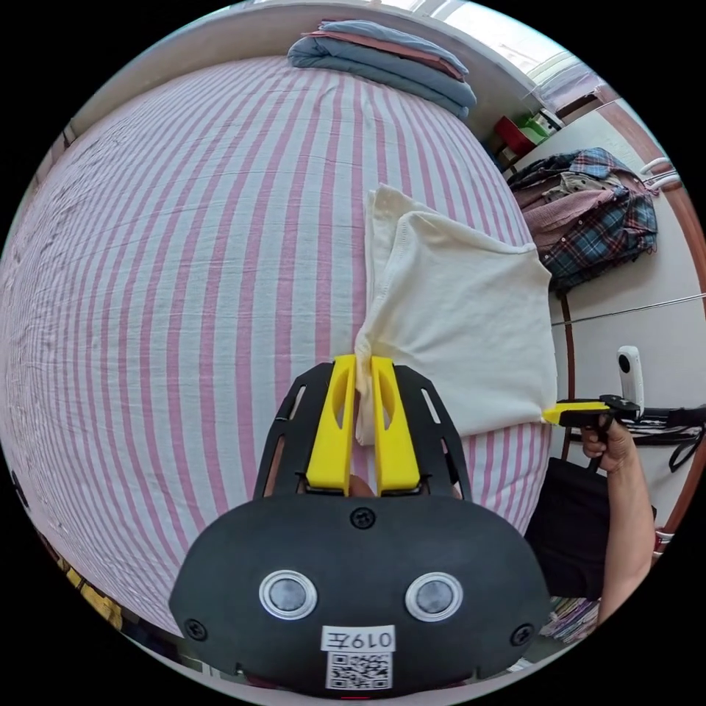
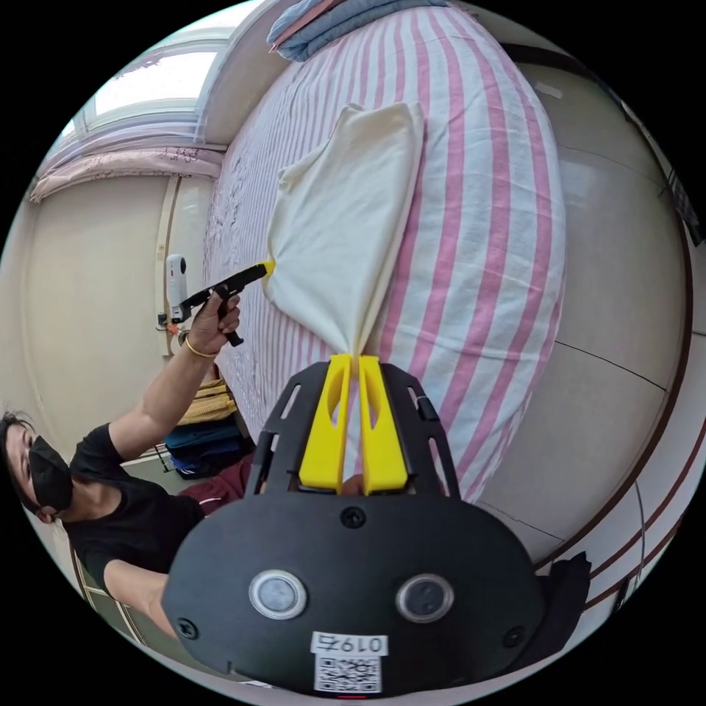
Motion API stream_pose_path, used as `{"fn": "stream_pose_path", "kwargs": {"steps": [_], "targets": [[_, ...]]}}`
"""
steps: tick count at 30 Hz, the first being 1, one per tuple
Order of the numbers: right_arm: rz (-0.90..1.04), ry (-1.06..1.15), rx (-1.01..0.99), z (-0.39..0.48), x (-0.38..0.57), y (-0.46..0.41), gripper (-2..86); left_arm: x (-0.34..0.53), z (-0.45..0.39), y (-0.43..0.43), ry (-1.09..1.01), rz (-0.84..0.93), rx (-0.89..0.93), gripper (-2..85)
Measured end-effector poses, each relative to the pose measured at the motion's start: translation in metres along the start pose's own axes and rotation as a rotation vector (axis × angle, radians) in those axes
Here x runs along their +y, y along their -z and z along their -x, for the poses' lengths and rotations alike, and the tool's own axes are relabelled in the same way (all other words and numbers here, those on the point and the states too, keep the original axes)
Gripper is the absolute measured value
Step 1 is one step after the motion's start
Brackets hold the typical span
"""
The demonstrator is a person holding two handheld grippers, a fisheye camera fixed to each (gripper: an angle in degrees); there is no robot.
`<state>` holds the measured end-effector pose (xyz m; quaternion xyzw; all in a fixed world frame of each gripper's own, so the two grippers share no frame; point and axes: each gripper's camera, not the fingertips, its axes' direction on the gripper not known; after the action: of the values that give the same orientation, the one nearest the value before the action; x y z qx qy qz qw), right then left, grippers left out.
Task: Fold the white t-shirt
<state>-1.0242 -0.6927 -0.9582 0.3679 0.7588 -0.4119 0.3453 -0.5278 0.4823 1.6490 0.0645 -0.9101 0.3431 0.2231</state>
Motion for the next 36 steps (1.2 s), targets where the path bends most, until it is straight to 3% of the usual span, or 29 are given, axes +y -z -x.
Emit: {"fn": "stream_pose_path", "kwargs": {"steps": [9, 15, 20, 23, 26, 28, 33, 36], "targets": [[-0.01, -0.035, -0.017, 0.012, 0.047, 0.009, -0.4, 0.006, 0.027, 0.047, 0.006, -0.033, 0.077, 5.4], [-0.121, 0.026, 0.019, 0.048, 0.088, 0.034, -0.3, 0.025, 0.021, 0.1, -0.043, -0.178, 0.004, 4.7], [-0.196, -0.005, 0.12, 0.078, 0.109, 0.033, -0.8, 0.025, 0.036, 0.104, 0.016, -0.074, -0.125, 1.8], [-0.251, 0.012, 0.156, 0.104, 0.13, 0.032, -0.9, 0.034, 0.051, 0.134, 0.023, -0.121, -0.054, 1.2], [-0.452, 0.075, 0.274, 0.161, 0.175, 0.039, -0.9, 0.058, 0.056, 0.185, -0.053, -0.215, -0.004, 0.9], [-0.538, 0.025, 0.483, 0.221, 0.211, 0.032, -0.9, 0.083, 0.048, 0.216, -0.12, -0.223, -0.039, 0.8], [-0.487, -0.271, 0.567, 0.317, 0.271, -0.004, -0.8, 0.174, 0.024, 0.277, -0.199, -0.06, -0.129, 0.7], [-0.438, -0.332, 0.603, 0.379, 0.315, -0.023, -0.7, 0.239, 0.025, 0.318, -0.192, 0.054, -0.106, 0.6]]}}
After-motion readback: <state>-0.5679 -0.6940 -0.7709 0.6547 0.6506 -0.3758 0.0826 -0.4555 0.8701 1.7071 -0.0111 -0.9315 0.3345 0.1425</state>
